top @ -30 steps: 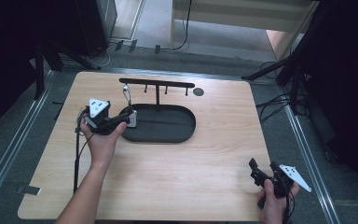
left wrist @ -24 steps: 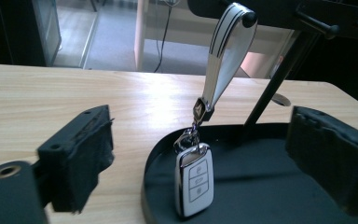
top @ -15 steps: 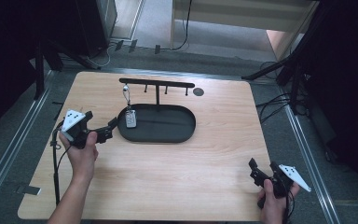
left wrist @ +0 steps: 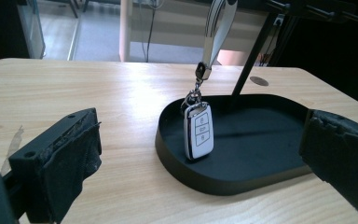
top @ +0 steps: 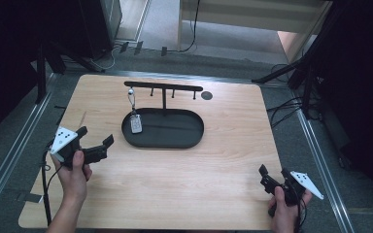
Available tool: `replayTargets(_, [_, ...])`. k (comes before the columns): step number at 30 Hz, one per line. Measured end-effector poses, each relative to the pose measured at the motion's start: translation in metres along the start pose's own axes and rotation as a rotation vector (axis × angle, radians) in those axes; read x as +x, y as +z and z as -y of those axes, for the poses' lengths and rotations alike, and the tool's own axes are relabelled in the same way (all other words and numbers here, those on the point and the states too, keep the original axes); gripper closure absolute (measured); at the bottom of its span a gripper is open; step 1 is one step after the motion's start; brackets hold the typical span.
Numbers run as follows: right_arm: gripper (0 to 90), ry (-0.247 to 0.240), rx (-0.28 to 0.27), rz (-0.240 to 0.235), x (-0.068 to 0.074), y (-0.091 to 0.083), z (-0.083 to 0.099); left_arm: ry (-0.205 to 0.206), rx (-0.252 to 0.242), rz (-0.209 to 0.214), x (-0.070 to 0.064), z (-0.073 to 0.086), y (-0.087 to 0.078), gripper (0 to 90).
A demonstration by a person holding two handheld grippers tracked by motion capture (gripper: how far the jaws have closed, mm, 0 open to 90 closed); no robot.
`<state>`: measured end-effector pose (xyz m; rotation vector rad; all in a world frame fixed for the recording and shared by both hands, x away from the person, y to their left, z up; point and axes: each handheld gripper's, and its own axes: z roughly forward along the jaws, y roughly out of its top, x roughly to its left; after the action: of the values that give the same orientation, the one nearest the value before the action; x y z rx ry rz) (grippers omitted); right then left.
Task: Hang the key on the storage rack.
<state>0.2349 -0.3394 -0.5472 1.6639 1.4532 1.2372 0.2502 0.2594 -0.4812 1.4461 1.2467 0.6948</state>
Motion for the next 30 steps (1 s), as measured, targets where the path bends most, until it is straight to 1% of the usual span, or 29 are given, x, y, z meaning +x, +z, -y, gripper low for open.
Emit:
replayTargets(2, [8.8,-0.001,0.0,0.0,0.0,0.0,0.0,0.005,-0.005,-0.008,0.001,0.003,-0.004,0.0])
replayTargets(4, [8.8,-0.002,0.0,0.001,0.0,0.0,0.0,0.01,0.001,-0.016,0.004,0.007,-0.008,0.0])
replayTargets(10, [8.8,-0.006,0.0,0.002,0.0,0.0,0.0,-0.008,0.004,-0.034,0.017,0.02,-0.021,0.0])
replayTargets(16, [8.8,-0.008,0.002,0.005,0.001,0.0,0.0,-0.018,0.005,-0.054,0.029,0.03,-0.036,0.0])
replayTargets(19, [8.8,-0.009,0.002,0.007,0.002,0.0,0.0,-0.024,0.003,-0.069,0.036,0.035,-0.045,0.0])
replayTargets(22, [8.8,-0.013,0.0,0.008,0.002,0.0,0.0,-0.023,0.006,-0.084,0.042,0.039,-0.052,0.0])
replayTargets(26, [8.8,-0.013,0.004,0.008,0.002,0.0,0.0,-0.036,0.001,-0.098,0.051,0.045,-0.063,0.0])
replayTargets(30, [8.8,-0.02,0.003,0.01,0.003,0.0,0.0,-0.039,0.008,-0.119,0.059,0.052,-0.072,0.0])
